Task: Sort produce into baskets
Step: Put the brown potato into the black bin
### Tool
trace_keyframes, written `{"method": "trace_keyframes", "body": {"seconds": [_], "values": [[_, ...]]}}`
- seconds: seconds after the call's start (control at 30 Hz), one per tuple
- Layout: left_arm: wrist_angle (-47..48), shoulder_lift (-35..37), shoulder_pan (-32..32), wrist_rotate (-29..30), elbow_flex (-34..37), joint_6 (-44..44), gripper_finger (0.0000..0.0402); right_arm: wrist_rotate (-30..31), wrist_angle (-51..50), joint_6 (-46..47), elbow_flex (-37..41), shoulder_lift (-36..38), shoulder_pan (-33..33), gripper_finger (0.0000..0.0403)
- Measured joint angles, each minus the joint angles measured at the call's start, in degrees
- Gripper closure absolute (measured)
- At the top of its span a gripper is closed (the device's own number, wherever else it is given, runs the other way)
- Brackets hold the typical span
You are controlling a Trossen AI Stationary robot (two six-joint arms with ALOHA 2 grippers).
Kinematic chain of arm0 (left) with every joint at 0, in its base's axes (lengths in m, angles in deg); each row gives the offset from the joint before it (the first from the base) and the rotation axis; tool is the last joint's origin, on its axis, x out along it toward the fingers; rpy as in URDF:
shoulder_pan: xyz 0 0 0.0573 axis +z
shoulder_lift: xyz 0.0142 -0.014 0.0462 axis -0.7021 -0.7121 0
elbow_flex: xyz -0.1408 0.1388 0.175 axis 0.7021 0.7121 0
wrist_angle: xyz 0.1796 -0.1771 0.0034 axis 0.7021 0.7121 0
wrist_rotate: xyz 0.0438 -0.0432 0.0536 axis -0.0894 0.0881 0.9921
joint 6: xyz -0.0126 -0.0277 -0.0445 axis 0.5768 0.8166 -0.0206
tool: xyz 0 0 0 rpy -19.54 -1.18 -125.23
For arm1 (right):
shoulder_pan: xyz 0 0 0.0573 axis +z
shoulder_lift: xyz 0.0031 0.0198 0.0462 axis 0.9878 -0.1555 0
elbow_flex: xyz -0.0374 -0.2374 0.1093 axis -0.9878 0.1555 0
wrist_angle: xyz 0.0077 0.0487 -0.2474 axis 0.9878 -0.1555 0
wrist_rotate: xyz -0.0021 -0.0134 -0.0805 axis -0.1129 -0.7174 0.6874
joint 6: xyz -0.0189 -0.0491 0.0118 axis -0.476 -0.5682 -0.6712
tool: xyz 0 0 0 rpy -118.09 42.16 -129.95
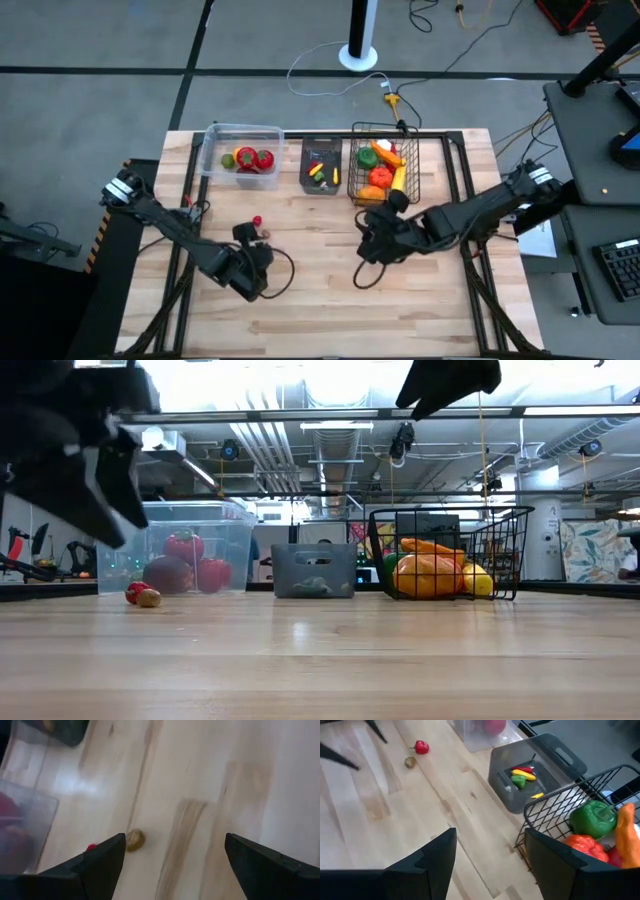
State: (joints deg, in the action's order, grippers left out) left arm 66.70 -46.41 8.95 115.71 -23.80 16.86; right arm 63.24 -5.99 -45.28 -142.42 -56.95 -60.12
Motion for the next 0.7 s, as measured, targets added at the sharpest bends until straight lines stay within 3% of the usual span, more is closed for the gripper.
{"method": "trace_keyframes", "body": {"seconds": [0.23,0.57,0.7], "values": [[-0.3,1.8,1.9,-4.1,4.9,-6.3,0.0093,1.3,1.5,0.6,0.1,-0.5,1.7,0.0177],[-2.9,1.1,8.9,-6.6,6.3,-22.8,0.0122,1.4,2.1,0.3,0.1,-0.5,1.7,0.0179],[-3.8,1.1,12.4,-10.5,7.8,-27.2,0.0131,1.4,2.1,0.2,0.1,-0.5,1.7,0.0179]]}}
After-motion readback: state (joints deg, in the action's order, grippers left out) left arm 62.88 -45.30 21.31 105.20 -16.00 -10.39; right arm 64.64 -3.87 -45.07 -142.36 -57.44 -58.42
